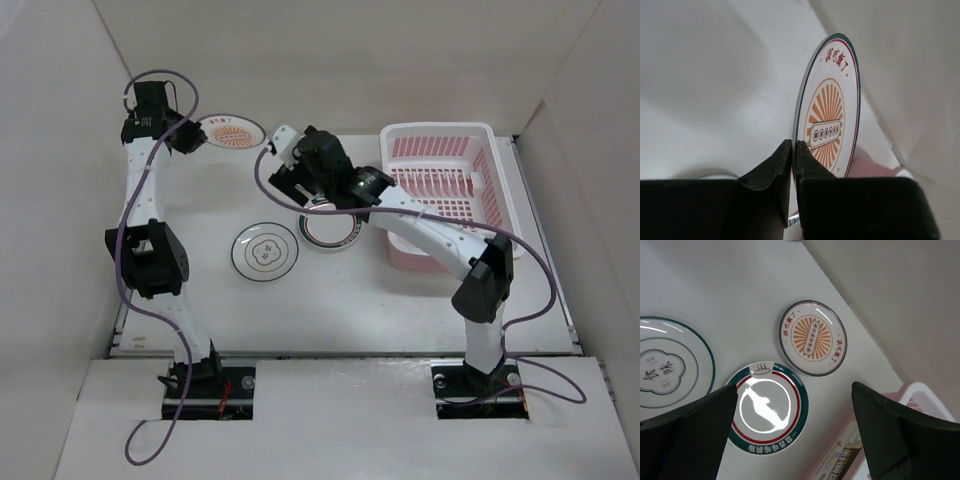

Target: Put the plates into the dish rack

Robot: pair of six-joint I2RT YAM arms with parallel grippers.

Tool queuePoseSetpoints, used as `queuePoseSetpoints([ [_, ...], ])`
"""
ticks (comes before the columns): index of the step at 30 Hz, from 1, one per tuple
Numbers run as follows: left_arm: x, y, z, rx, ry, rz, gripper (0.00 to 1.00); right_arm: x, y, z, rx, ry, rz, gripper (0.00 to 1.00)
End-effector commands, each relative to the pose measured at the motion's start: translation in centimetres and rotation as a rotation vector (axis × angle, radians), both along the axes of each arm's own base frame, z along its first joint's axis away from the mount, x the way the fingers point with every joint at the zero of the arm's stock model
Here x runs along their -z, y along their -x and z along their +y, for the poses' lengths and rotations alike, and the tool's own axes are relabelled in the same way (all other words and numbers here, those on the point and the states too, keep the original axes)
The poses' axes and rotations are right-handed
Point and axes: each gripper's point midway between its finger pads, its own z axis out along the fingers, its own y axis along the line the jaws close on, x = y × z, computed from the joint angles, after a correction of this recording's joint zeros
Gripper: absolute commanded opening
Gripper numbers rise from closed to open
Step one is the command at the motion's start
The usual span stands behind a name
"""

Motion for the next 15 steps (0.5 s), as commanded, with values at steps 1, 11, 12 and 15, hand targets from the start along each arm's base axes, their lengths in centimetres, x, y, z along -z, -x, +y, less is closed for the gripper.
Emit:
queuePoseSetpoints([
  [1,0.2,4.9,-3.7,0.03,0.072,0.122,0.0,-3.6,0.5,0.3,0.007,0.06,-0.203,1.0],
  [11,-0.1,9.5,-11.0,0.202,0.188,0.149,0.0,-0.9,0.6,2.6,-0.118,0.114,-0.244,0.99],
  [12,0.2,10.1,-12.1,0.229,0.194,0.162,0.0,-0.3,0.5,2.8,-0.119,0.122,-0.237,0.99],
  [15,-0.8,10.8,-13.6,0.26,0.196,0.143,0.0,0.3,0.4,3.1,-0.129,0.127,-0.229,0.99],
])
